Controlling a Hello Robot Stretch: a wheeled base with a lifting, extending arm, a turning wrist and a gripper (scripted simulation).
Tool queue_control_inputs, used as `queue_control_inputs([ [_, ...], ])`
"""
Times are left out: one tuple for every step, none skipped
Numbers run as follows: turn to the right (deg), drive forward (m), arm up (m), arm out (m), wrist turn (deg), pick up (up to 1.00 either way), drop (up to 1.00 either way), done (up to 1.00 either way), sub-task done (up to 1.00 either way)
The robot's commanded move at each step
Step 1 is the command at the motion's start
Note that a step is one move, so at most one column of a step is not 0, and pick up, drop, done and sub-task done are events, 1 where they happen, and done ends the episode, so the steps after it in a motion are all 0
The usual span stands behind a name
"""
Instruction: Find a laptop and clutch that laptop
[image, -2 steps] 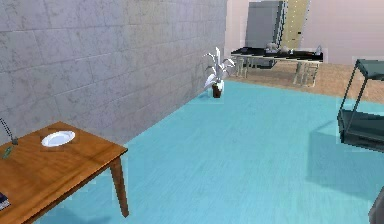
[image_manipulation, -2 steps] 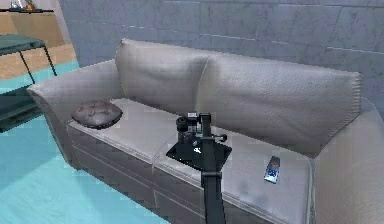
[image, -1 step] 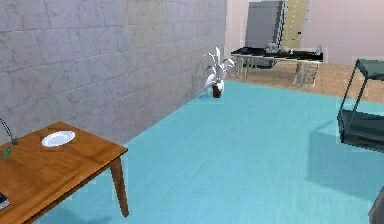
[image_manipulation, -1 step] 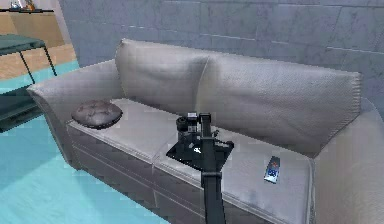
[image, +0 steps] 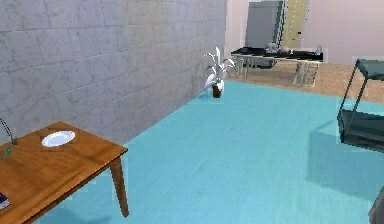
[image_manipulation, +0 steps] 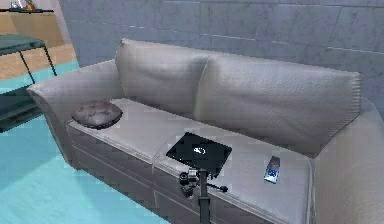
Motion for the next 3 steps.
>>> queue_control_inputs([
  [0.0, 0.0, 0.0, 0.0, 0.0, 1.0, 0.0, 0.0, 0.0],
  [0.0, 0.0, 0.1, 0.0, 0.0, 0.0, 0.0, 0.0, 0.0],
  [0.0, 0.0, 0.0, 0.0, 0.0, 0.0, 0.0, 1.0, 0.0],
])
